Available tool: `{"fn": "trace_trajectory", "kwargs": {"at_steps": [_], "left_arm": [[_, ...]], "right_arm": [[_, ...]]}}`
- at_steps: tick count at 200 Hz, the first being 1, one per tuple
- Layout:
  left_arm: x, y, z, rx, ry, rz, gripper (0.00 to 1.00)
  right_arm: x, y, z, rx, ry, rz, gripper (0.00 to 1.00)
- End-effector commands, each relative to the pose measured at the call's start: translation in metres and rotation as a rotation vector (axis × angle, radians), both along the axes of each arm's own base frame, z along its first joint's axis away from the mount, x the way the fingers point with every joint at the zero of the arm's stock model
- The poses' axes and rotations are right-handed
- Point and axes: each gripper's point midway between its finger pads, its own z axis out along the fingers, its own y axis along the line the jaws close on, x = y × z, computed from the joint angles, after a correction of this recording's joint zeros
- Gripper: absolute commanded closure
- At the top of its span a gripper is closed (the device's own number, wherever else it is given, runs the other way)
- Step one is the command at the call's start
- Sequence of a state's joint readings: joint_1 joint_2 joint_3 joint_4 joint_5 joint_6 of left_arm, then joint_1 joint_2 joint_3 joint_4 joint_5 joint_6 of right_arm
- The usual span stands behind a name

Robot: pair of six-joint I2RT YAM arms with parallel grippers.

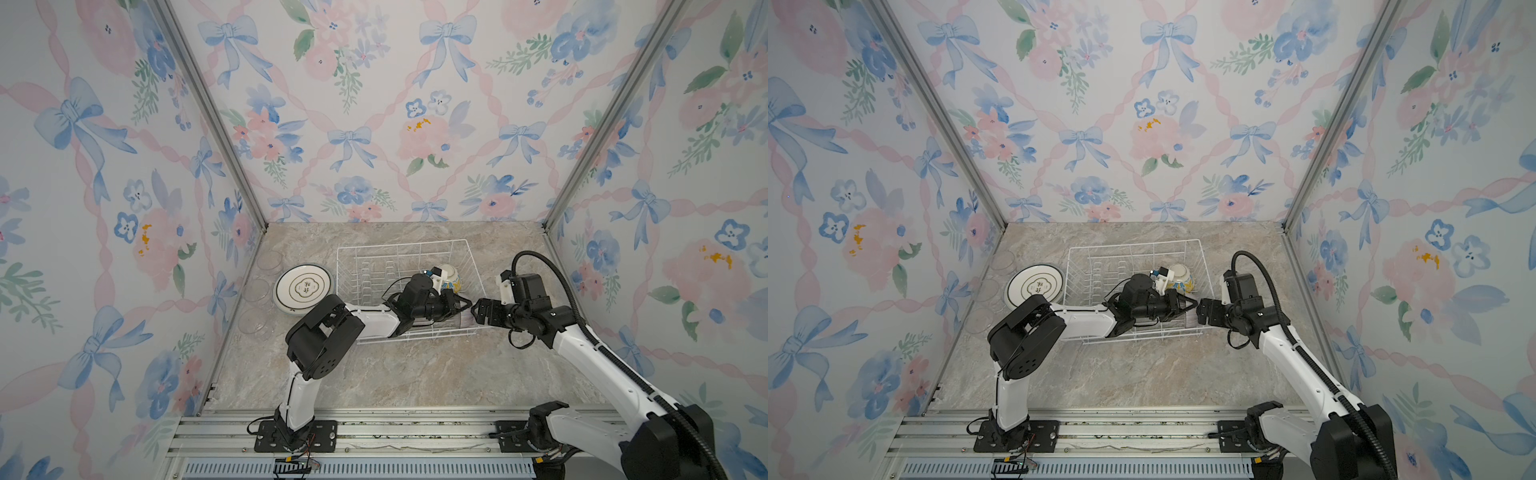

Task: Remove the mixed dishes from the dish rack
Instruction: 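Lift the purple-striped bowl out of the rack with the left gripper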

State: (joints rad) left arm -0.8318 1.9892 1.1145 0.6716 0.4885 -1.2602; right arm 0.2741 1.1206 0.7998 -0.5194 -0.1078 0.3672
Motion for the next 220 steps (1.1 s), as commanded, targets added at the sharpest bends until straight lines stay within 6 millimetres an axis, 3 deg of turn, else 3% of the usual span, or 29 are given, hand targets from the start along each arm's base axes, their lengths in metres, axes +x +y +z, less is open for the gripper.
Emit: {"fn": "trace_trajectory", "kwargs": {"at_steps": [1,64,128,182,220], "left_arm": [[0.001,0.006,-0.042,0.095,0.066,0.017,0.99],[0.008,0.009,-0.025,0.079,0.016,0.025,1.0],[0.021,0.023,-0.002,0.124,-0.065,0.053,1.0],[0.044,0.063,0.036,0.196,-0.165,0.143,1.0],[0.054,0.099,0.078,0.309,-0.285,0.227,1.0]], "right_arm": [[0.001,-0.004,0.001,-0.001,-0.008,-0.019,0.04],[0.0,-0.006,0.005,0.005,-0.018,-0.024,0.04],[-0.001,-0.006,0.033,0.029,-0.076,-0.028,0.03],[0.003,-0.004,0.051,0.058,-0.132,-0.036,0.03],[0.005,-0.004,0.054,0.059,-0.14,-0.042,0.04]]}}
